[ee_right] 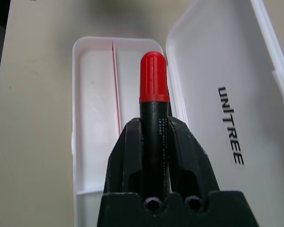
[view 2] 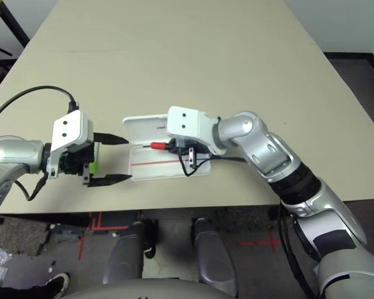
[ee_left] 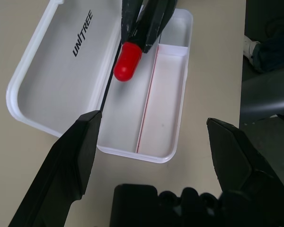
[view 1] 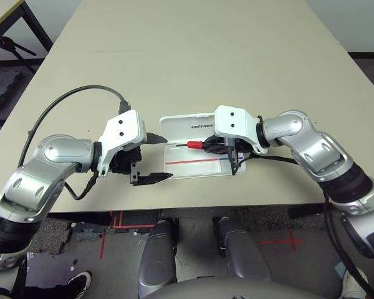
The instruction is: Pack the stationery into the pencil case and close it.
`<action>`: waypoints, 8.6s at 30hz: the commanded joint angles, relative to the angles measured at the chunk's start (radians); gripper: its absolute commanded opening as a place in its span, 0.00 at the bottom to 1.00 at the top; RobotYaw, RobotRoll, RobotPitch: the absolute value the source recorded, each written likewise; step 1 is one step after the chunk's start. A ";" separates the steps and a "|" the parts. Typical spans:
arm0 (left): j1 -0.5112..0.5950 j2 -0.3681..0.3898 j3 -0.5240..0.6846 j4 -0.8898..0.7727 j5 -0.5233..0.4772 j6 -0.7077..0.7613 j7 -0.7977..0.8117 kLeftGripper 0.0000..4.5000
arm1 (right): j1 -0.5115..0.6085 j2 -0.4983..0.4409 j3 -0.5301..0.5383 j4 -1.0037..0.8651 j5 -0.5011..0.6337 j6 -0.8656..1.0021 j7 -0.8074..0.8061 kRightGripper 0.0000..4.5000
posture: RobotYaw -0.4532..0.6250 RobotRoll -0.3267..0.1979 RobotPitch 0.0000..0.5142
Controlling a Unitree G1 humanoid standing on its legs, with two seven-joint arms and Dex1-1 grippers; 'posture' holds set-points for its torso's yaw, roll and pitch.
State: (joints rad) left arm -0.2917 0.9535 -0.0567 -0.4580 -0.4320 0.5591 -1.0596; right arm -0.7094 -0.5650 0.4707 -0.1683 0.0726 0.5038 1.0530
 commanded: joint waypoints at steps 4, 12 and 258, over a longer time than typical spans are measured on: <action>0.012 0.016 0.021 -0.031 -0.011 0.111 0.055 1.00 | 0.007 0.006 -0.031 0.054 -0.008 -0.080 0.004 0.67 | 0.41 0.62 0.37; 0.017 0.011 0.031 -0.033 -0.008 0.145 0.093 1.00 | 0.013 -0.047 -0.087 0.071 0.019 -0.106 0.065 0.99 | 0.40 0.62 0.36; -0.153 -0.036 -0.098 -0.065 0.054 0.101 -0.019 1.00 | 0.163 -0.334 -0.261 -0.016 0.244 -0.060 0.276 0.07 | 0.34 0.62 0.39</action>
State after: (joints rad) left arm -0.4560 0.9087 -0.1370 -0.5292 -0.3891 0.6681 -1.0779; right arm -0.5472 -0.9028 0.1827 -0.1664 0.3365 0.4647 1.3151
